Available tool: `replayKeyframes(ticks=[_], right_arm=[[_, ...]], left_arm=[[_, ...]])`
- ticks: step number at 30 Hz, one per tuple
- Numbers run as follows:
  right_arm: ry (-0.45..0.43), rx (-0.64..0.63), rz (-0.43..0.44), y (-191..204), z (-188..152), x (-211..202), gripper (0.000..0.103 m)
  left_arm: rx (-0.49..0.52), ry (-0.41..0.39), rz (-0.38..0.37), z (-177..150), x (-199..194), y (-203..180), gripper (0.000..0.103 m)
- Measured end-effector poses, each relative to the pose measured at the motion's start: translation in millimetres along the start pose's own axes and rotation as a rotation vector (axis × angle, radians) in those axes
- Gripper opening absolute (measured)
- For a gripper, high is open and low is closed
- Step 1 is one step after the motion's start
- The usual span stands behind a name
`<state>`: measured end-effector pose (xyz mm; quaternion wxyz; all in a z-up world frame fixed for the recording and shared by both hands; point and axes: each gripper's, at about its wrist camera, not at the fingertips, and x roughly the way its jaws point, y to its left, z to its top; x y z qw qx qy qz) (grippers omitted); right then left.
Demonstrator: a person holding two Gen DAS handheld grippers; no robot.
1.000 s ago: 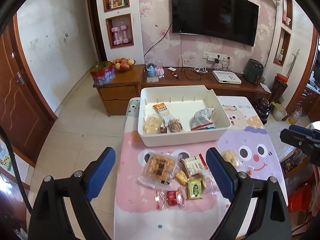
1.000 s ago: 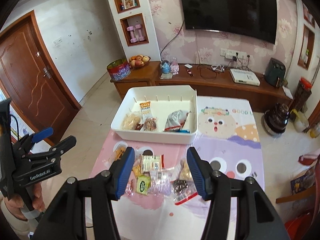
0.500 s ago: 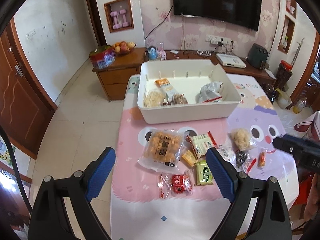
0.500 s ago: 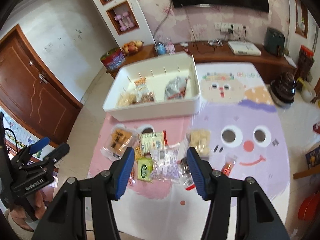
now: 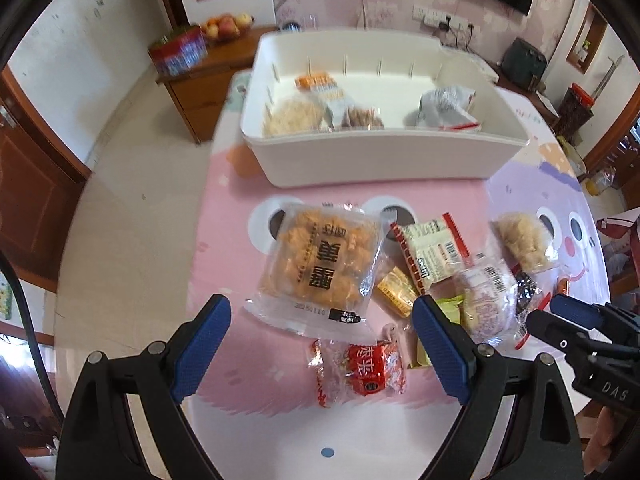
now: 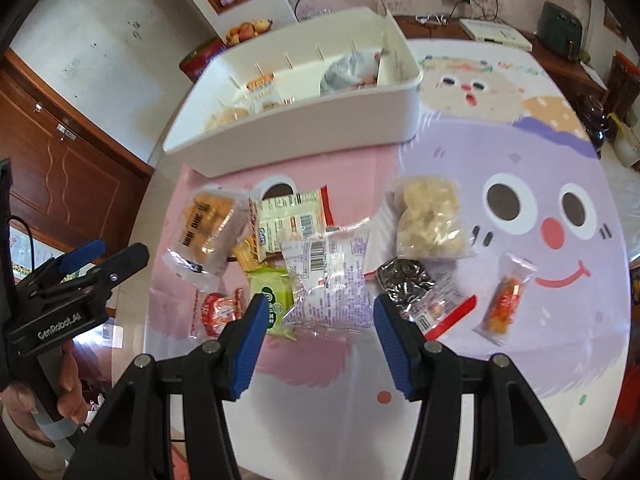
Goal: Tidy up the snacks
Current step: 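Grasp the orange pastry bag with the left tool while the right grasps the white cracker packet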
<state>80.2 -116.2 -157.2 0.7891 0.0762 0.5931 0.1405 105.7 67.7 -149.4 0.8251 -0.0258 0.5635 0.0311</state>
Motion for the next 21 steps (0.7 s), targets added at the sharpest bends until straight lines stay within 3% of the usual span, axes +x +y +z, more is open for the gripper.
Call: replayKeyframes(ticks=[10,21], right_arm=[[0.069,0.017,-0.028,1.4,13.0,45.2,0.055],[0.104,-0.019,-0.058,11.5,14.5,65.1,0.055]], left_arm=[[-0.009,0.113,-0.02,18.5,61.0,9.5,0.091],[0.028,0.215,-0.006,30.9,109.4,2.2,0.091]])
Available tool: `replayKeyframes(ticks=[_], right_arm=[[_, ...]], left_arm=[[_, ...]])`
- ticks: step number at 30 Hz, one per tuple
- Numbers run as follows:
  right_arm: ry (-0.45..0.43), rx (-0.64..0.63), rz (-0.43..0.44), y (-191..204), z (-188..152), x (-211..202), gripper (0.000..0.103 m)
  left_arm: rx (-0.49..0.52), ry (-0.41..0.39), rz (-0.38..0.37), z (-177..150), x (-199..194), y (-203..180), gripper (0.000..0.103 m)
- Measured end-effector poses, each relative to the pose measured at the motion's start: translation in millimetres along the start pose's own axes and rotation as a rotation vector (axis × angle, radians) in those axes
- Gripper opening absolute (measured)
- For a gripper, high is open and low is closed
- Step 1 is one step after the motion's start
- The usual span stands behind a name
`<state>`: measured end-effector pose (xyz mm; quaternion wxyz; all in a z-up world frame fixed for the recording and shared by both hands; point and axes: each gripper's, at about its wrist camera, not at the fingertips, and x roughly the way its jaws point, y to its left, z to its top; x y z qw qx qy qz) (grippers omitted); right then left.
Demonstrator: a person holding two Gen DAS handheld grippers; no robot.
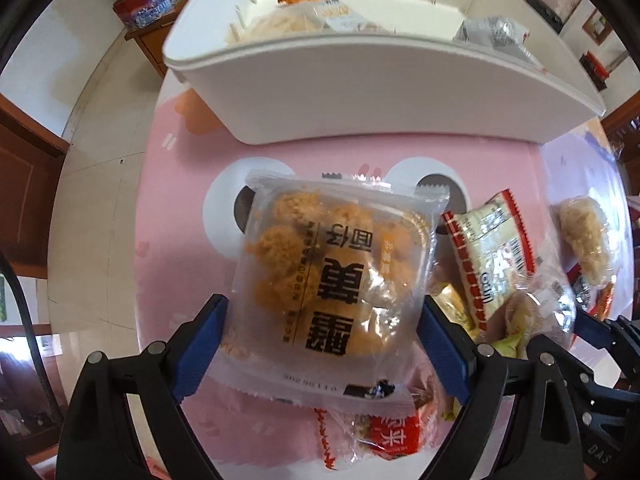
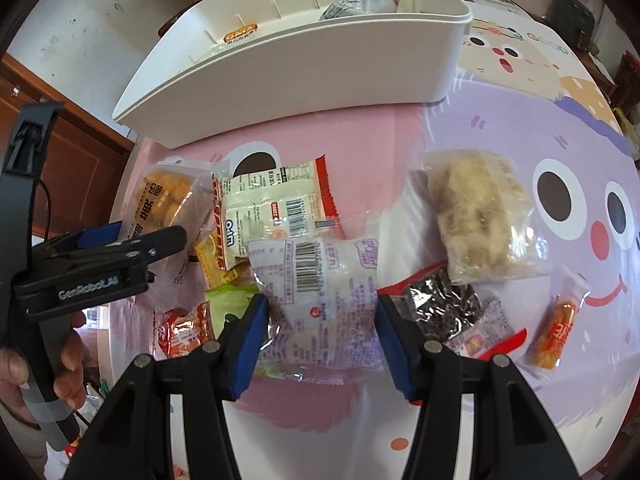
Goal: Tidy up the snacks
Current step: 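Grasp the orange pastry bag with the left tool while the right grasps the white cracker packet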
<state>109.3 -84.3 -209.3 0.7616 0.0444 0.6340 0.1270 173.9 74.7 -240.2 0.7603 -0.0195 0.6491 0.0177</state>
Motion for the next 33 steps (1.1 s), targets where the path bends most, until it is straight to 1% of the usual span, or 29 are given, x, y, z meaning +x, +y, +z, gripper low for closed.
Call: replayKeyframes(ticks=[4,8,13,15,17,19,22,25,27,32,33], right_arm=[[0.016,0.009,0.024,-0.5,-0.2,5.0,0.054],[0.024,0.013,0.043,-0.9,2.8,9.5,0.052],[0.037,0.03,0.072,-3.2,5.6,14.4,0.05],[0.035,0.024,0.073,-2.7,4.8,14.7,0.049],[0.03,0.017,0.07,-1.7,4.2,14.6,0.047],[0.026,0.007,0.065,-0.7,3.2,13.4,0.044],[0.026,-0.01,0.05,1.1,1.0,10.6,0.043],[0.03,-0.007,0.044,2.1,-0.6,9.4,0.042],[0.026,-0.003,0.042,1.9,-1.8,6.3,0.041],[0.005,-0.01,0.052,3.7,-4.4,-11.3,0.041],[0.0,-0.013,0.055,4.6,-5.0,-15.2,0.041]], left_arm=[[-0.027,0.01,-0.014,7.4,6.8,3.7,0.092],[-0.051,0.028,-0.012,13.6,15.7,7.4,0.092],[-0.075,0.027,-0.026,18.7,21.0,14.2,0.091],[-0.09,0.025,-0.039,18.5,20.9,16.8,0.087],[-0.094,0.008,-0.031,15.7,19.3,22.6,0.079],[-0.099,-0.004,-0.028,9.5,18.4,24.4,0.075],[-0.113,-0.025,-0.029,4.9,12.4,27.0,0.07],[-0.129,-0.03,0.001,-2.6,7.2,31.8,0.069],[-0.156,-0.034,-0.005,-7.5,1.2,35.2,0.069],[-0.172,-0.062,0.005,-22.7,-29.5,36.9,0.069],[-0.172,-0.068,0.004,-24.9,-36.1,28.3,0.069]])
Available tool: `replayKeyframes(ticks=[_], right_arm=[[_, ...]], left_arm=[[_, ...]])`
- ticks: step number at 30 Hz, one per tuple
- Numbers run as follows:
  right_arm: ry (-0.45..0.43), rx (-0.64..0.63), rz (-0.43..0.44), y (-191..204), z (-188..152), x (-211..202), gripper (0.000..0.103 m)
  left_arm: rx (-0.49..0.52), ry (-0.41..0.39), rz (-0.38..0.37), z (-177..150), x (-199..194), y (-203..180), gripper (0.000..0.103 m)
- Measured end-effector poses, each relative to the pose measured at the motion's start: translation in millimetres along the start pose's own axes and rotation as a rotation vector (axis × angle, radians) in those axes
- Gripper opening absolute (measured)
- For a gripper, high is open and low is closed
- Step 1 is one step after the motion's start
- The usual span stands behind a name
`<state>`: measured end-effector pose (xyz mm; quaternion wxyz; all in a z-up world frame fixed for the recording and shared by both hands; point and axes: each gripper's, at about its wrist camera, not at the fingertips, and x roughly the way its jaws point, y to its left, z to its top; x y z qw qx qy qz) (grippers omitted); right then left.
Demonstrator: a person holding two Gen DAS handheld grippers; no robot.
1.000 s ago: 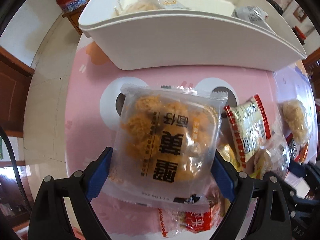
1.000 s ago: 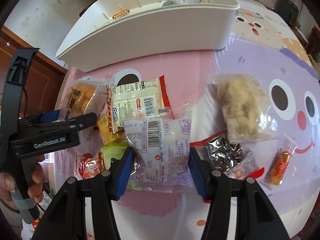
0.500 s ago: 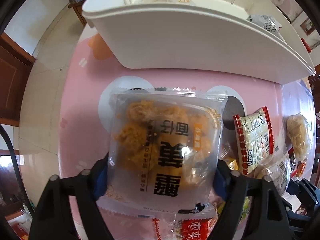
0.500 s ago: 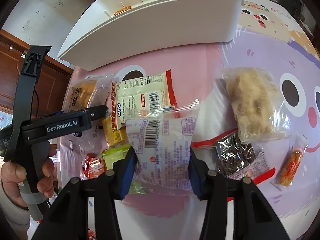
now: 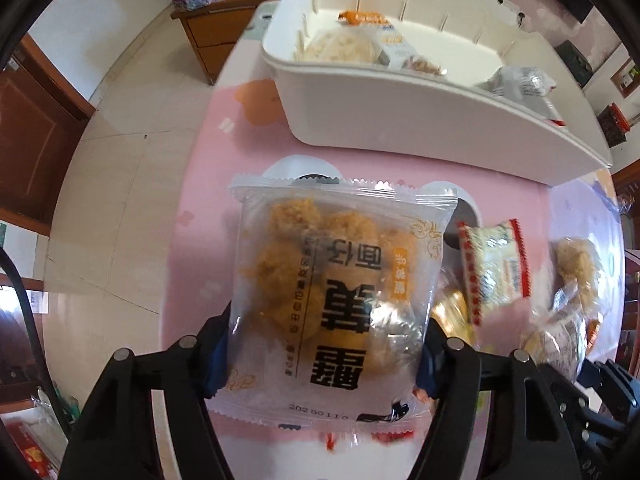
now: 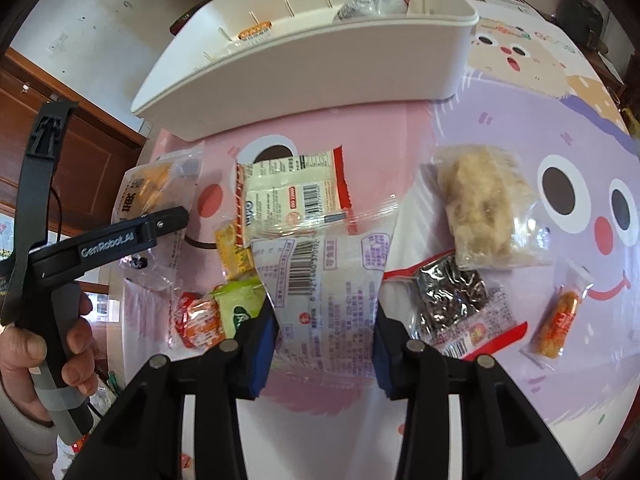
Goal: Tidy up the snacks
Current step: 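Grasp the orange pastry bag with the left tool while the right grasps the white cracker packet, then carry both packets over the white tray and open both tools to drop them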
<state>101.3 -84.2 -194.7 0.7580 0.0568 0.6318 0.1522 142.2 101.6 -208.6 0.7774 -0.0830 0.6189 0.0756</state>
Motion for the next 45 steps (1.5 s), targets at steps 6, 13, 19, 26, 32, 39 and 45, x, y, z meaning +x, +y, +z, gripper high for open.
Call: replayKeyframes(ticks=[6,13,19,26,32,39,45], right_arm=[[-0.035,-0.03,0.022,6.5,-7.9,-31.0,0.041],[-0.071,-0.068,0.052,13.7,-14.9,-68.6,0.041],[-0.155,-0.081,0.058,18.3,1.6,-105.7,0.042],[-0.349,-0.085,0.014,21.5,57.2,-170.1,0.042],[-0.497,-0.091,-0.039,26.5,107.5,-214.5,0.042],[-0.592,-0.098,-0.088,34.9,163.2,-239.4,0.042],[-0.643,-0.111,-0.128,43.4,210.1,-252.6,0.042]], left_arm=[[0.012,-0.06,-0.027,-20.4,-51.0,-2.1,0.07],[0.023,-0.127,-0.061,-30.6,-104.5,-21.6,0.07],[0.068,-0.198,-0.068,-19.7,-146.0,-37.2,0.07],[0.141,-0.334,-0.062,16.4,-197.8,-52.9,0.071],[0.172,-0.442,-0.038,57.9,-229.5,-56.5,0.072],[0.189,-0.518,0.002,107.8,-247.6,-56.3,0.072],[0.187,-0.553,0.022,147.6,-254.5,-58.8,0.073]])
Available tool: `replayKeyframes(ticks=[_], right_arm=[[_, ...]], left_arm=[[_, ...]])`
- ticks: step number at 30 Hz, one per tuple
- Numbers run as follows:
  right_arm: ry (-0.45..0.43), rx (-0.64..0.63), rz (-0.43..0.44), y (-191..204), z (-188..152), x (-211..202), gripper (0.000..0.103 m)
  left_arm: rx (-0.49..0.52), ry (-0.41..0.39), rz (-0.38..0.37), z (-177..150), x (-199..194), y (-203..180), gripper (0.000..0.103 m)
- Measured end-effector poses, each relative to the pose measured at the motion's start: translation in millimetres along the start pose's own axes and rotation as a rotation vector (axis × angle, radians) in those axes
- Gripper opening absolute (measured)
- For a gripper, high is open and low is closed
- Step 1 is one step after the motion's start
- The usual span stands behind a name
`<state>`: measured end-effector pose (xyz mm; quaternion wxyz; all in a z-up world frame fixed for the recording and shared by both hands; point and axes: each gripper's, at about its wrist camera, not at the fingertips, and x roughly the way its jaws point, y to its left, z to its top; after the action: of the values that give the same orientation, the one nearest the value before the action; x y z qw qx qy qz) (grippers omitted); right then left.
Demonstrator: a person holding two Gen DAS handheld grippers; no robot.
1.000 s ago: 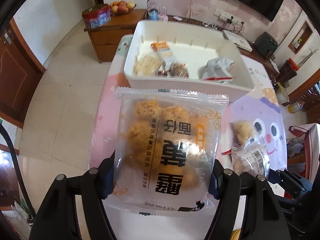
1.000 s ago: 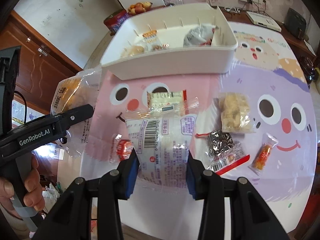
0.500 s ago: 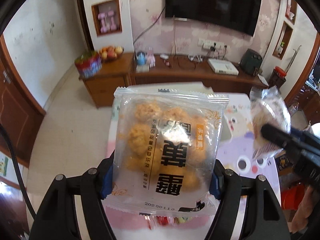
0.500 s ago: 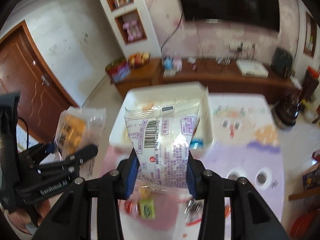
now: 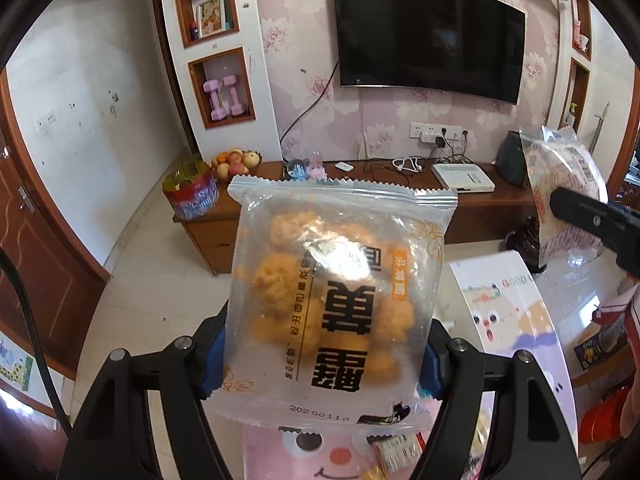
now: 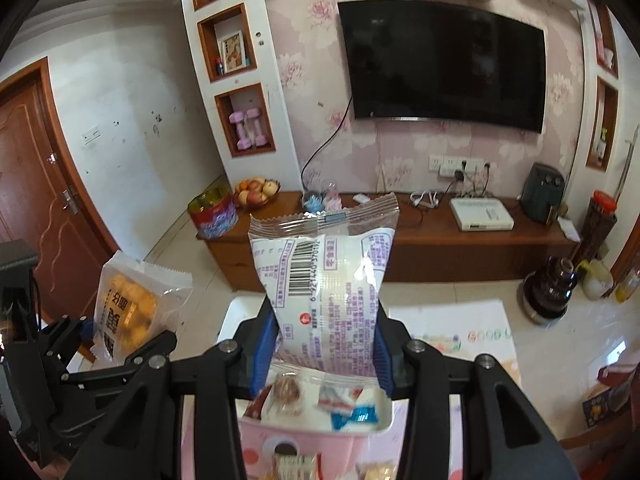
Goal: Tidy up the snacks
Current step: 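Carry both packets over the white tray and open both tools to drop them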
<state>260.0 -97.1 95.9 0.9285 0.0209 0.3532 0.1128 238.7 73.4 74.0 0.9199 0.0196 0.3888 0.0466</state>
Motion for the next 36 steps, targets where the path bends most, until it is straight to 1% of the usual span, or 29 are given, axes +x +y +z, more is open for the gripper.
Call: replayKeyframes(ticks=[5,8,14,22,25,27,29,36], right_arm=[[-0.003,0.008,-0.017,0.4,23.0,23.6,0.042],[0.011,0.015,-0.022,-0.4,28.3,40.7,0.042],[0.084,0.034,-0.021,-3.9,19.1,77.6,0.043],[0.209,0.043,-0.004,-0.2,-6.2,124.7,0.043],[0.265,0.04,0.001,2.1,-12.8,144.1,0.044],[0.302,0.042,0.001,3.0,-16.2,154.7,0.045],[0.322,0.045,-0.002,3.7,-18.8,161.2,0.047],[0.321,0.039,0.003,8.7,-19.6,159.6,0.049]], left_arm=[[0.001,-0.003,0.009,19.4,24.2,-1.5,0.073],[-0.001,0.005,0.014,25.0,42.3,-3.3,0.073],[-0.007,0.052,0.009,19.9,78.6,-2.9,0.073],[0.008,0.143,0.008,10.3,128.2,-6.7,0.073],[0.011,0.167,-0.002,10.9,144.5,-8.4,0.081],[0.014,0.175,0.0,10.3,152.3,-7.8,0.085],[0.019,0.182,-0.006,10.0,157.5,-7.4,0.089],[0.013,0.184,-0.006,7.1,157.0,-3.8,0.09]])
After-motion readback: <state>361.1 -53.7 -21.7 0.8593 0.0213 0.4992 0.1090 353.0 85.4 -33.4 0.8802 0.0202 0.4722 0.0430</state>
